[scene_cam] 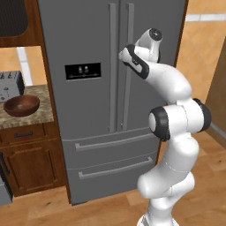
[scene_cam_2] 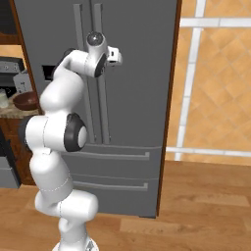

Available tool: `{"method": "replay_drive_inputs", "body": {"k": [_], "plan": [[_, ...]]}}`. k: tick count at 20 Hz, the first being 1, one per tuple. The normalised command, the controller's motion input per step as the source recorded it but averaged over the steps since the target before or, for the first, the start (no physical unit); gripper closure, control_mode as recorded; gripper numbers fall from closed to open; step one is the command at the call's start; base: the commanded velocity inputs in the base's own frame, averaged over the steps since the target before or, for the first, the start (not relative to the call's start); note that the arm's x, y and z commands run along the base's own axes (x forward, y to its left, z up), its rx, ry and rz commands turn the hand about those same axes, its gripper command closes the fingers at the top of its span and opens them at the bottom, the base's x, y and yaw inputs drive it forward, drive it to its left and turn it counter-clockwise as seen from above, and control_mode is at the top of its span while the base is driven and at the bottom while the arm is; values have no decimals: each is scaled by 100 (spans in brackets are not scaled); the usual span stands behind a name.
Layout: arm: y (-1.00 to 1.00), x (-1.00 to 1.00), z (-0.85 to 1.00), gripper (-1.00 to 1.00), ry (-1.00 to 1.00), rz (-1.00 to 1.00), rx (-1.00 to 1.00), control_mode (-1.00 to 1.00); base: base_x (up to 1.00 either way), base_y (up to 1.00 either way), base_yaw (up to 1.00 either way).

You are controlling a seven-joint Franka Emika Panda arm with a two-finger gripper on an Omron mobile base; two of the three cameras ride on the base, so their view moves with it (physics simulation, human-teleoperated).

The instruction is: Grab a lemon wedge from the fridge and one ice cube from the ice bowl, and put them in the glass of lemonade.

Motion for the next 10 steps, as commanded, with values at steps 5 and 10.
{"method": "replay_drive_inputs", "body": {"k": [5,10], "plan": [[-14,23,-1,-100,-3,0,0,-100,0,0,0],[14,12,0,-100,0,0,0,-100,0,0,0]]}}
